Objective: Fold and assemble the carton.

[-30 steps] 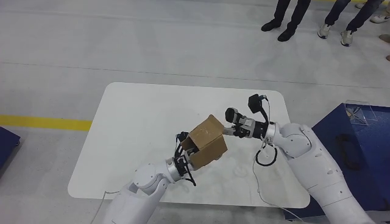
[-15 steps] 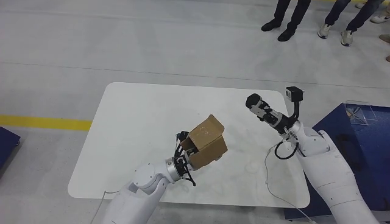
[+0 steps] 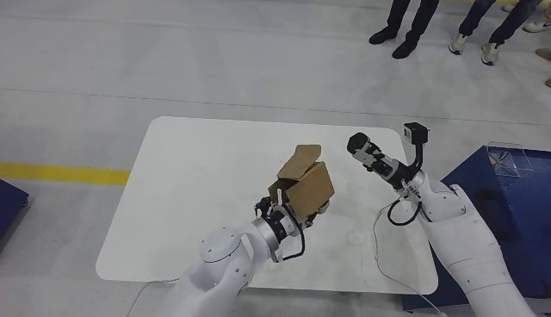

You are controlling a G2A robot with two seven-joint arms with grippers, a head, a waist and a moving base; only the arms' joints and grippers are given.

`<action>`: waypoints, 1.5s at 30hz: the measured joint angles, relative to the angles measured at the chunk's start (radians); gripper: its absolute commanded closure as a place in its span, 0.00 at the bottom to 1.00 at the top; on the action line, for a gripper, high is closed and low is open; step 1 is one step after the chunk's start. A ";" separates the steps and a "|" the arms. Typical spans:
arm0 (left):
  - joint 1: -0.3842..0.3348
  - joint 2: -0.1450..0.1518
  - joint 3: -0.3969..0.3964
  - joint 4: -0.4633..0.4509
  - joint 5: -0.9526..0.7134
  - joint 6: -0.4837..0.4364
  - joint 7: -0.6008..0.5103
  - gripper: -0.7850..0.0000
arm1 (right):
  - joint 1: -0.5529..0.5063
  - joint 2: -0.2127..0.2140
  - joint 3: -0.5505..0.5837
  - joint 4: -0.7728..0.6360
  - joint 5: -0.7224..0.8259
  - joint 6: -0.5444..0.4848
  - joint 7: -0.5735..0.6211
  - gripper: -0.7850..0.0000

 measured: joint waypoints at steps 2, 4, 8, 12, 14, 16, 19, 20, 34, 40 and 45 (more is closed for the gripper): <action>0.012 -0.019 0.006 -0.033 -0.143 -0.008 0.202 1.00 | 0.000 0.000 0.000 0.000 0.000 0.000 0.000 0.00; -0.001 -0.041 0.026 -0.054 -0.282 -0.056 0.442 1.00 | 0.000 0.000 0.000 0.000 0.000 0.000 0.000 0.00; -0.055 -0.078 0.065 -0.022 -0.465 -0.202 0.780 1.00 | 0.000 0.000 0.000 0.000 0.000 0.000 0.000 0.00; -0.131 -0.110 0.103 0.105 -0.520 -0.351 0.985 1.00 | 0.000 0.000 0.000 0.000 0.000 0.000 0.000 0.00; -0.158 -0.123 0.116 0.182 -0.506 -0.418 1.055 1.00 | 0.000 0.000 0.000 0.000 0.000 0.000 0.000 0.00; -0.189 -0.138 0.128 0.276 -0.503 -0.492 1.146 1.00 | 0.000 0.000 0.000 0.000 0.000 0.000 0.000 0.00; -0.240 -0.162 0.142 0.381 -0.534 -0.557 1.197 1.00 | 0.000 0.000 0.000 0.000 0.000 0.000 0.000 0.00; -0.255 -0.170 0.144 0.410 -0.555 -0.569 1.187 1.00 | 0.000 0.000 0.000 0.000 0.000 0.000 0.000 0.00; -0.381 -0.248 0.195 0.610 -0.662 -0.569 1.076 0.00 | 0.000 0.000 0.000 0.000 0.000 0.000 0.000 0.00; -0.306 -0.223 0.156 0.382 -0.570 -0.460 1.026 0.00 | 0.000 0.000 0.000 0.000 0.000 0.000 0.000 0.00; -0.099 -0.136 0.031 0.009 -0.273 -0.203 0.863 0.00 | 0.000 0.000 0.000 0.000 0.000 0.000 0.000 0.00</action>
